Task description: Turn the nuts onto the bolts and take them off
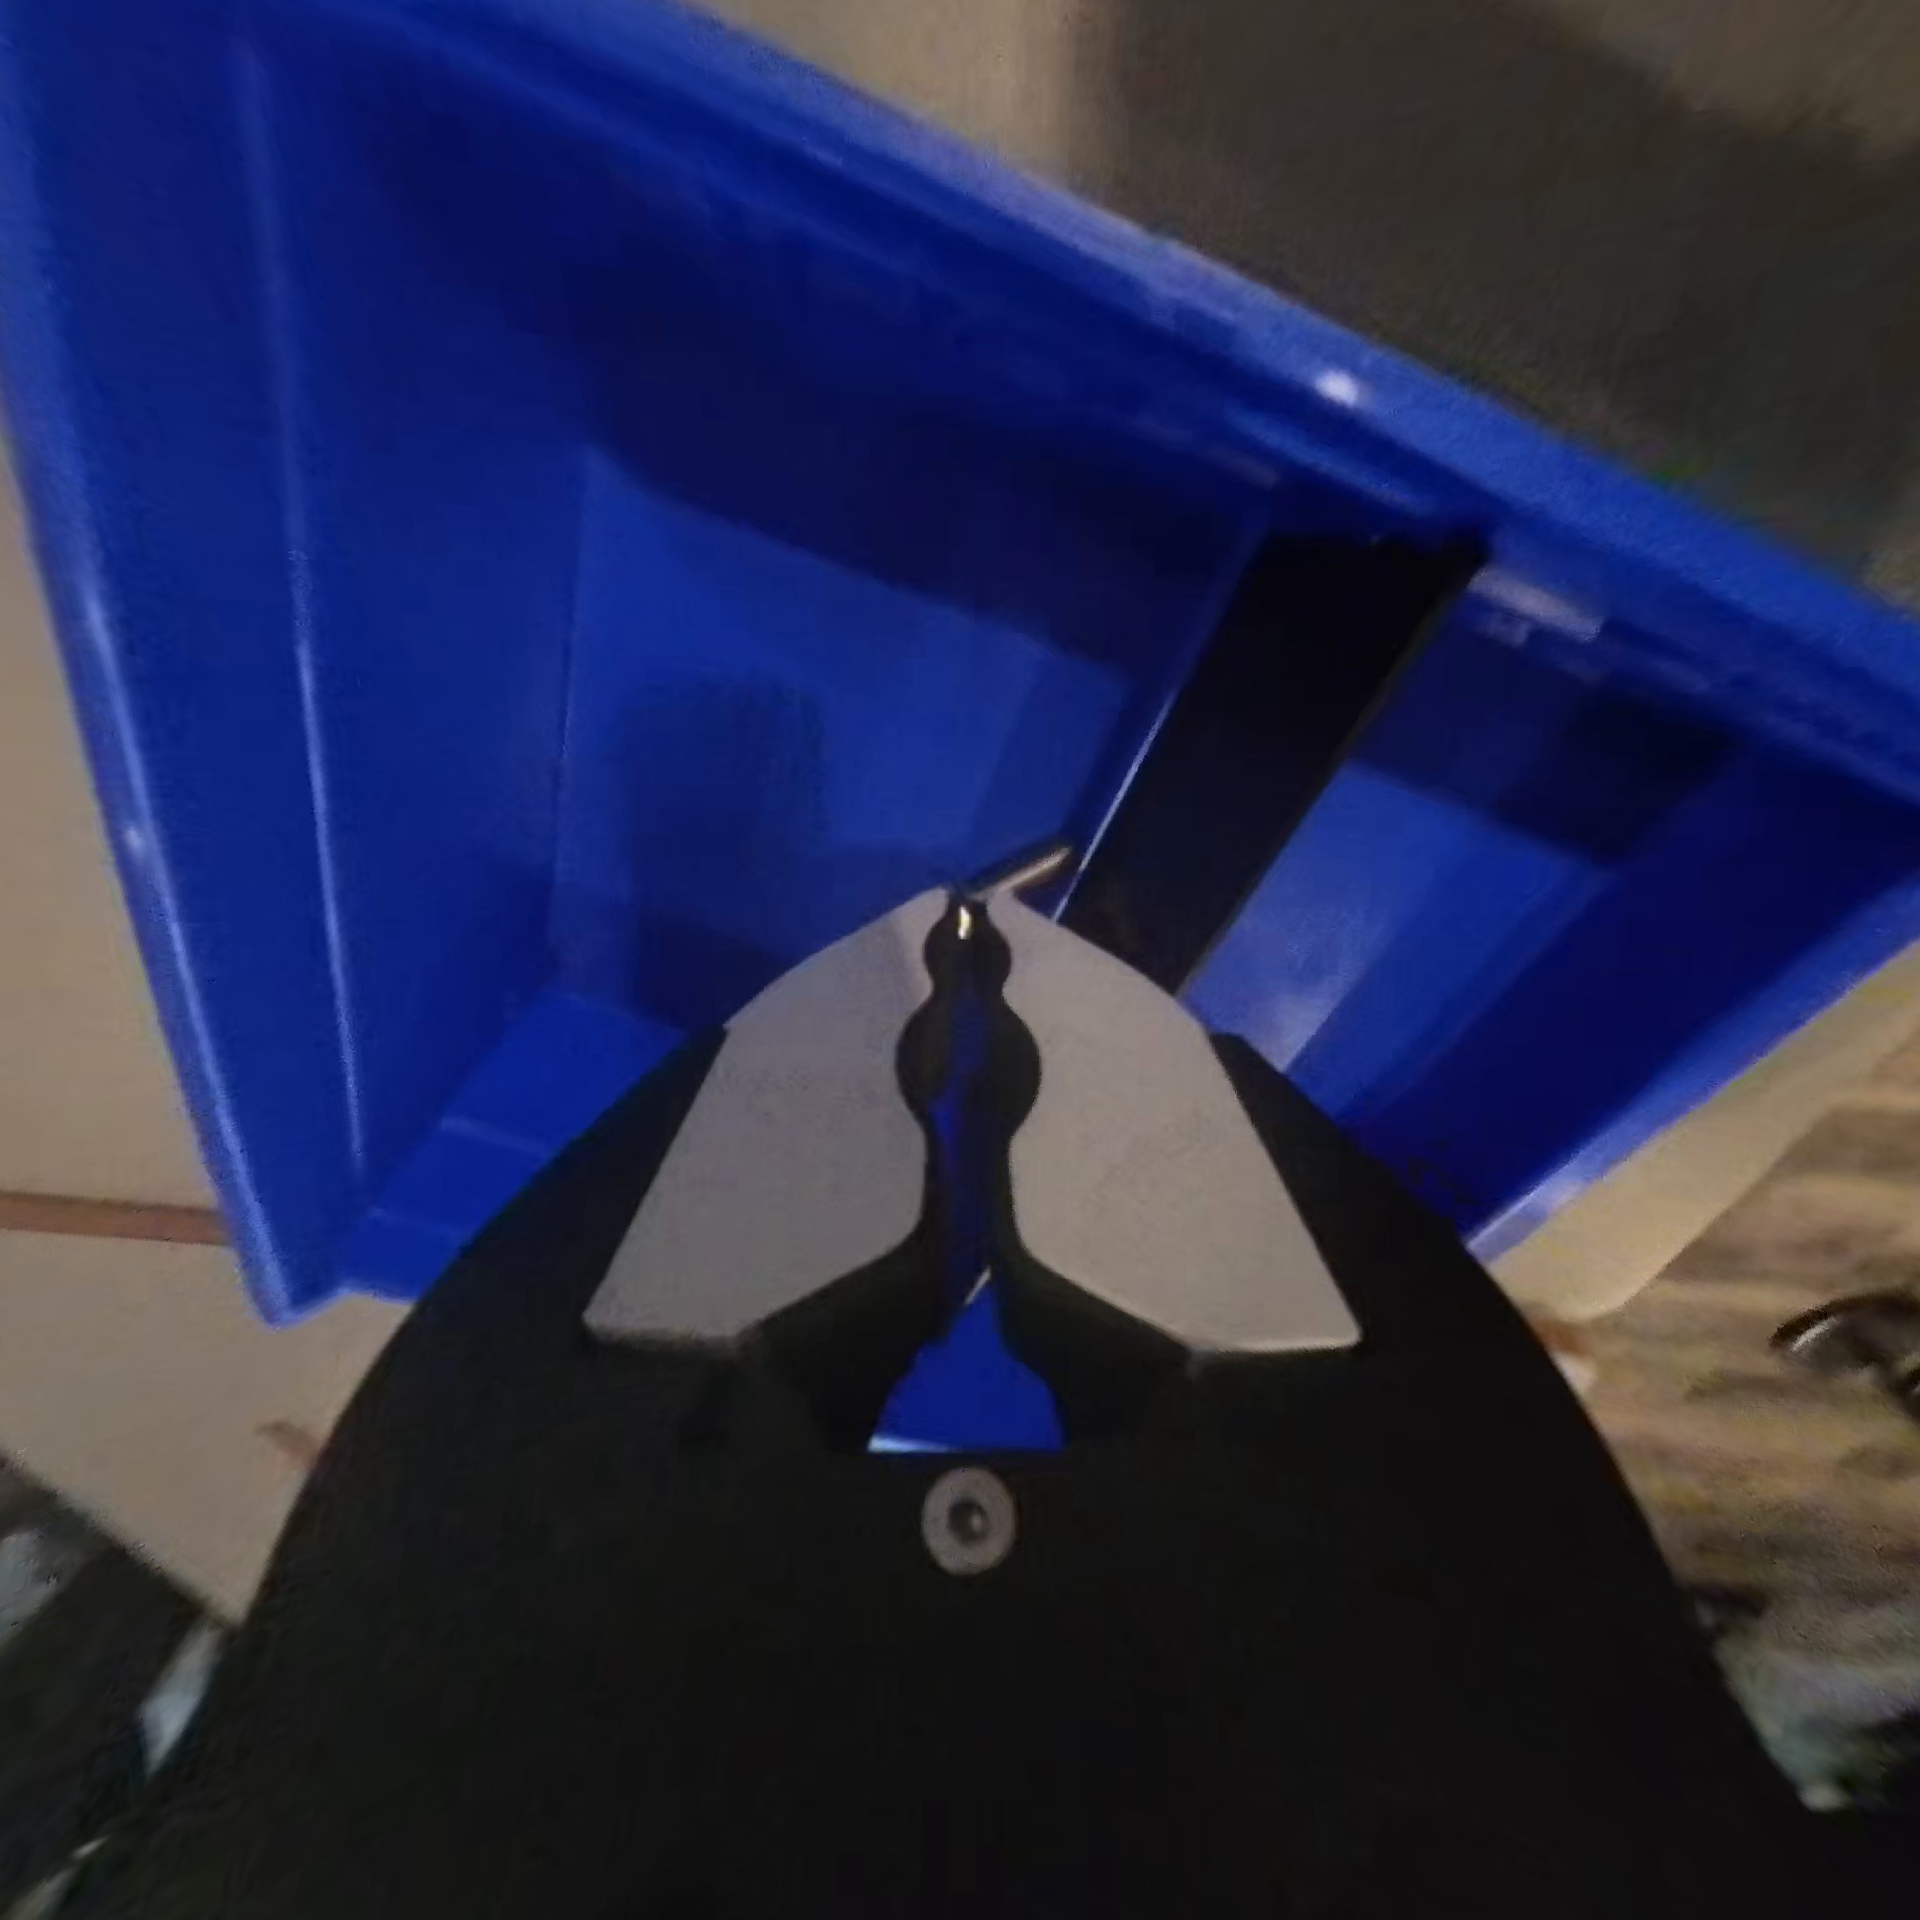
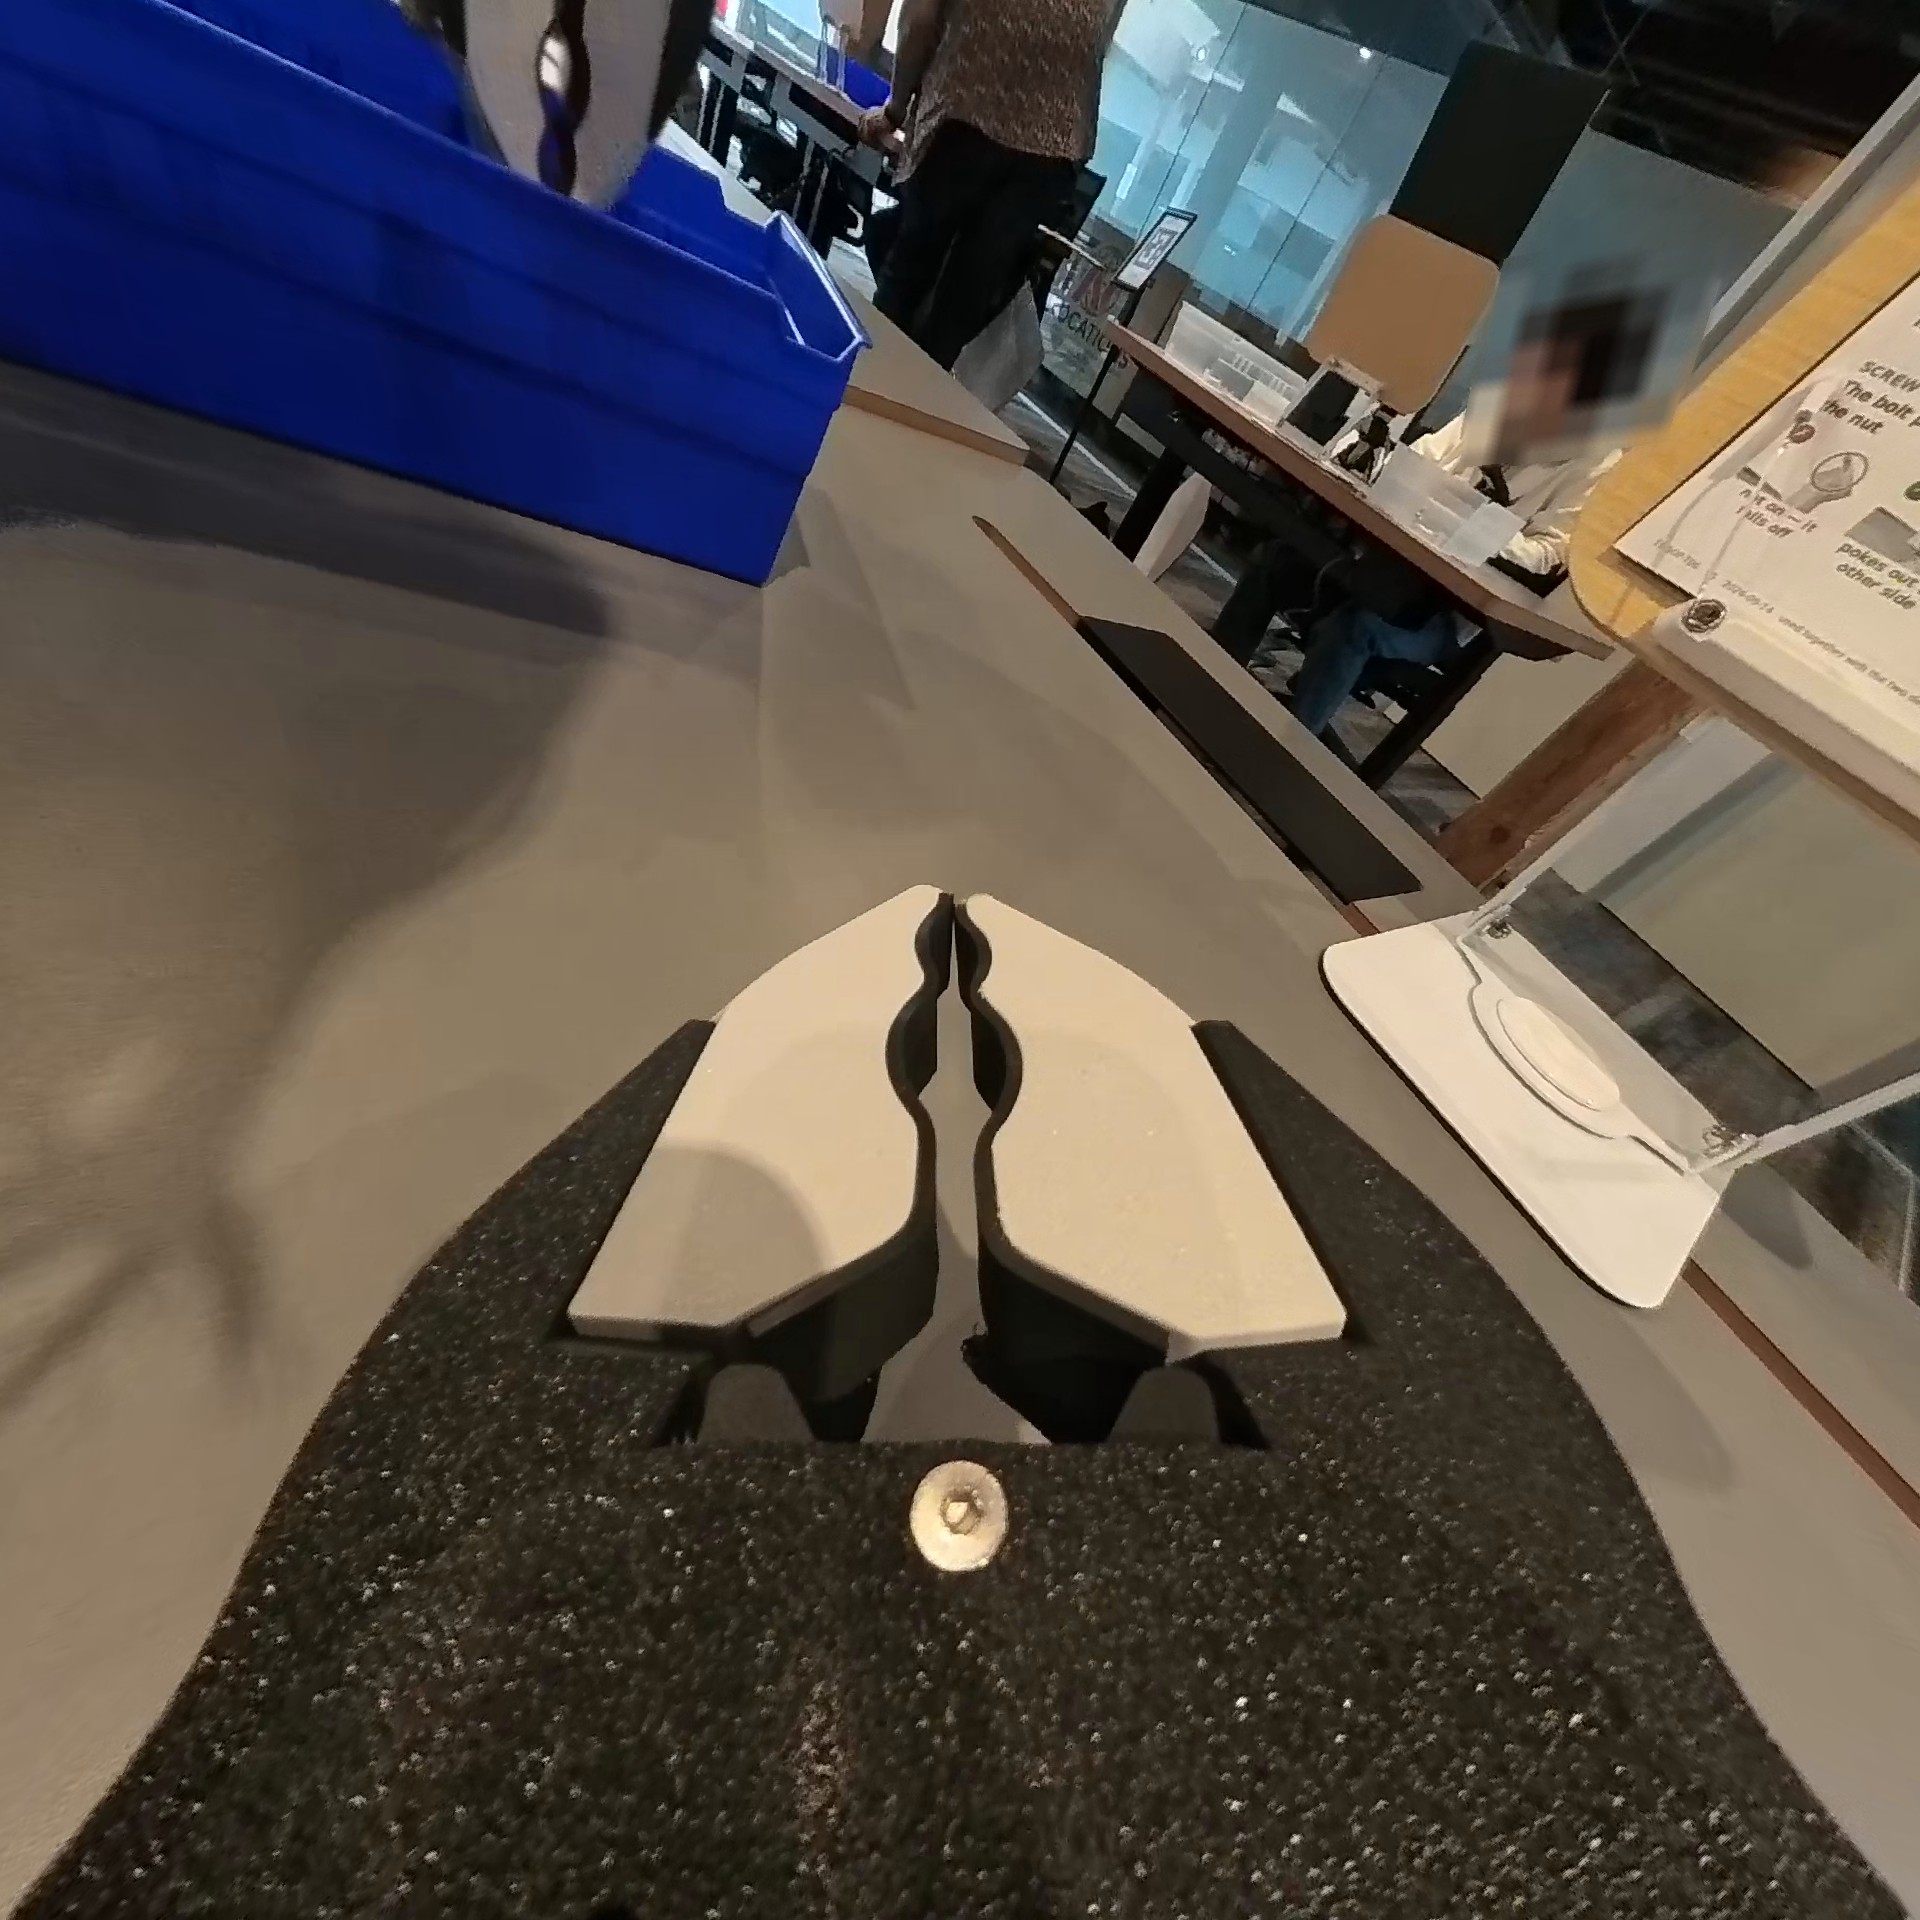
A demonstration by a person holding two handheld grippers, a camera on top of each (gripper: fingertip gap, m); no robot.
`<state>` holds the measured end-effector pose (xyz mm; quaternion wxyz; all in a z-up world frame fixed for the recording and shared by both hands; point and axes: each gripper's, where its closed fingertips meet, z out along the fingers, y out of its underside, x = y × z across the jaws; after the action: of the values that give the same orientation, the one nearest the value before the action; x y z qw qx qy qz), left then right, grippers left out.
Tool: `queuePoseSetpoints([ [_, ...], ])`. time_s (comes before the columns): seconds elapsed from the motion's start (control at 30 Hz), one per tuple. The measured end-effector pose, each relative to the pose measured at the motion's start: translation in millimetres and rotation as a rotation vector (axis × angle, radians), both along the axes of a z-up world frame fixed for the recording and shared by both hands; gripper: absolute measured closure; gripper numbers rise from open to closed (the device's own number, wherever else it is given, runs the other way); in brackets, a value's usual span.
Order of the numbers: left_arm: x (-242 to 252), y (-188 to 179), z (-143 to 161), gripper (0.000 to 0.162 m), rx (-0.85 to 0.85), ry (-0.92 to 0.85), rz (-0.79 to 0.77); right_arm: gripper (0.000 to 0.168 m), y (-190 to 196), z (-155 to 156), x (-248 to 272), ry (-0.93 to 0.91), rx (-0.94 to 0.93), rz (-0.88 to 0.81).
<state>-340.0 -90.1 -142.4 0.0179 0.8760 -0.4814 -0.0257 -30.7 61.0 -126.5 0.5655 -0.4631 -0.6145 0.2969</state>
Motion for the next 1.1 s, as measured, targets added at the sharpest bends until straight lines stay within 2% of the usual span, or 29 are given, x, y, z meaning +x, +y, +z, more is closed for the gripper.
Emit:
queuePoseSetpoints([
  [0.2,-8.9,4.1,-4.9,0.15,-0.098,0.121,-0.261,0.168,0.6,0.1,0.1,0.003,-0.01,0.0],
  [0.43,-4.0,-7.2,-29.6,0.142,-0.285,0.097,-0.45,0.168,0.5,-1.1,0.8,-0.002,-0.022,0.002],
  [0.67,-10.5,-16.2,-45.9,0.133,-0.414,0.076,-0.506,0.168,0.7,-2.3,0.7,-0.007,-0.027,0.003],
  [0.83,-13.8,-18.8,-47.4,0.133,-0.455,0.066,-0.515,0.168,2.6,-2.2,0.7,-0.002,-0.046,0.001],
  [0.93,-18.8,-17.2,-47.1,0.139,-0.466,0.081,-0.508,0.168,4.1,-2.0,1.0,0.002,-0.06,-0.002],
  [1.1,-18.1,-22.5,-52.2,0.136,-0.506,0.078,-0.558,0.168,6.3,-2.3,1.3,0.006,-0.083,-0.007],
])
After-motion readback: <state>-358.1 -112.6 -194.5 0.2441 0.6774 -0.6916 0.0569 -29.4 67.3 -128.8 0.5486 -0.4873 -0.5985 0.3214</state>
